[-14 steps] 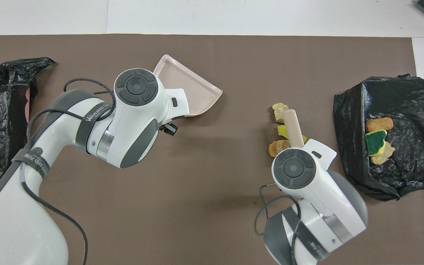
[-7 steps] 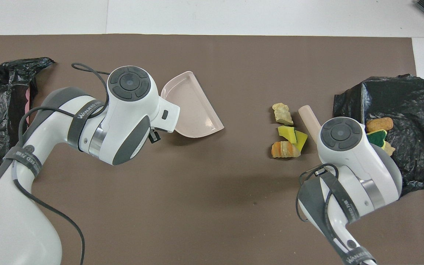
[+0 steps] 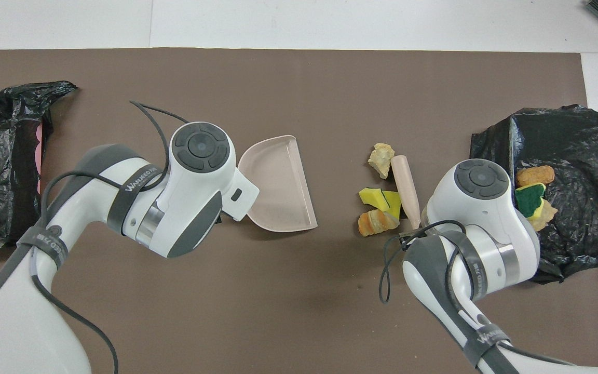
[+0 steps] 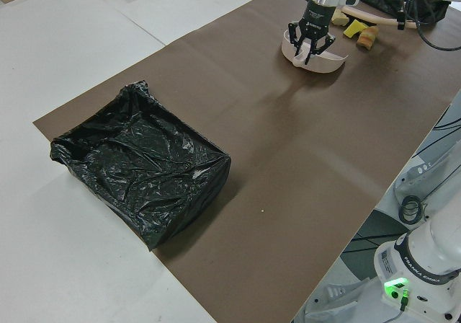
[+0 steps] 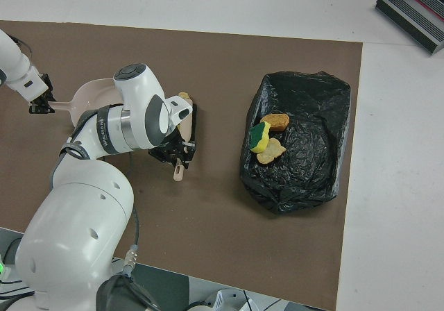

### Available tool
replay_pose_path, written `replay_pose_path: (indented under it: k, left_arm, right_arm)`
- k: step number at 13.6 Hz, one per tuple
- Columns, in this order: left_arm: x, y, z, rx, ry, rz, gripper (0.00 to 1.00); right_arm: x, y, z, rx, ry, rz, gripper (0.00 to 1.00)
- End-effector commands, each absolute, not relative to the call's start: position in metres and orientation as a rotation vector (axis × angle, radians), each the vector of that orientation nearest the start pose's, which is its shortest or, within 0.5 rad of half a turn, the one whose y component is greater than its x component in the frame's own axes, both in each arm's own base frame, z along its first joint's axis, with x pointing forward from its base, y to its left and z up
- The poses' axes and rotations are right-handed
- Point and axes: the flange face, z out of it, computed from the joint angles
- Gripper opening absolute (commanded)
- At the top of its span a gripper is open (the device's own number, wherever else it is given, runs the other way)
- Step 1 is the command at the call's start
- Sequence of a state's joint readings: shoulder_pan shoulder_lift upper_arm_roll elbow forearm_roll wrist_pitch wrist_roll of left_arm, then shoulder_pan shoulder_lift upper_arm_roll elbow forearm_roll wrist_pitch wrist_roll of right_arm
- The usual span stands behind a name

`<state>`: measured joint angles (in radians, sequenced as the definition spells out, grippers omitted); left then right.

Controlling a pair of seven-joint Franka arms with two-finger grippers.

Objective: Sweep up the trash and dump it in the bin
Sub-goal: 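Sweep the bread and sponge scraps toward the dustpan with the right gripper's brush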

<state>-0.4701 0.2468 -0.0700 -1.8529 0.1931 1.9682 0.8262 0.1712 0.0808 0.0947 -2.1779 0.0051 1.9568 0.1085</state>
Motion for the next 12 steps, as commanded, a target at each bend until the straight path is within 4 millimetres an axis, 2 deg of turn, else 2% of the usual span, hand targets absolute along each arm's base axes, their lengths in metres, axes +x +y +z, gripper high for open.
replay_pose_path:
  k: [1,2,4,7,9,12]
  left_arm:
    - [0.49,-0.294,0.377,-2.14,2.039,0.214,0.0]
    - [0.48,-0.299,0.377,-2.111,2.056,0.217,0.0]
    - [0.471,-0.298,0.375,-2.097,2.056,0.231,0.0]
    - [0.456,-0.294,0.369,-2.093,2.061,0.247,0.0]
    - [0.452,-0.292,0.364,-2.113,2.043,0.23,0.0]
    - [0.456,-0.284,0.363,-2.137,2.023,0.234,0.0]
  right_arm:
    - [0.511,0.168,0.319,-3.052,-0.124,0.472,0.0]
    - [0.518,0.185,0.32,-3.029,-0.116,0.462,0.0]
    - [0.53,0.213,0.328,-2.958,-0.094,0.436,0.0]
    - [0.521,0.26,0.327,-2.868,-0.07,0.443,0.0]
    - [0.518,0.276,0.324,-2.767,0.011,0.474,0.0]
    - [0.533,0.287,0.353,-2.687,0.01,0.486,0.0]
